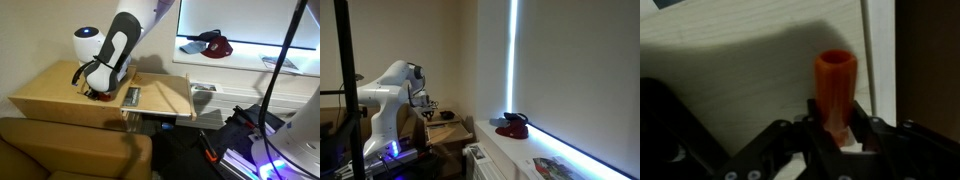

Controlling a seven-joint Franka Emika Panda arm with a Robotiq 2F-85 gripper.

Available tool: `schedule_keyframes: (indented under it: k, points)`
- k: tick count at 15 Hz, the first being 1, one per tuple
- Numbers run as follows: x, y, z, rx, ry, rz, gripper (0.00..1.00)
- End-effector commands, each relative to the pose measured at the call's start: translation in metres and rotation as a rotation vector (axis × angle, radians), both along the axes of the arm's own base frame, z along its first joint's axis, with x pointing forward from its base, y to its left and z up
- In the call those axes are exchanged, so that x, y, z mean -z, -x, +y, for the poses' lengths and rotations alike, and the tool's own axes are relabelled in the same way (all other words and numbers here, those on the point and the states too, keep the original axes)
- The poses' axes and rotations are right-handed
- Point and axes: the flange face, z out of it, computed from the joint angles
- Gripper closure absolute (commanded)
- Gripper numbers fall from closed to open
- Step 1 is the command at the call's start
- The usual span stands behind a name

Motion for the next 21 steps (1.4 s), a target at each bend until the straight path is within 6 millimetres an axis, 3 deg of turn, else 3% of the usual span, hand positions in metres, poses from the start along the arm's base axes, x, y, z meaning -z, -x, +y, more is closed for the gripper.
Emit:
schedule_keyframes:
  k: [1, 3, 5, 11, 14, 19, 20, 21]
  points:
    - [0.024, -0.011, -0.02, 0.018, 0.061, 0.054, 0.91]
    - [0.014, -0.016, -0.024, 0.03, 0.081, 0.052, 0.91]
    - [-0.017, -0.019, -0.026, 0.03, 0.024, 0.082, 0.91]
    - [-0.122, -0.013, -0.075, 0.034, -0.042, 0.032, 0.91]
    - [-0.16, 0.008, -0.107, 0.043, -0.124, 0.05, 0.91]
    - [-0.186, 0.059, -0.171, 0.156, -0.239, 0.112, 0.91]
    - [-0.188, 0.071, -0.186, 0.191, -0.241, 0.117, 0.51]
    - [-0.188, 0.081, -0.199, 0.248, -0.232, 0.123, 0.4]
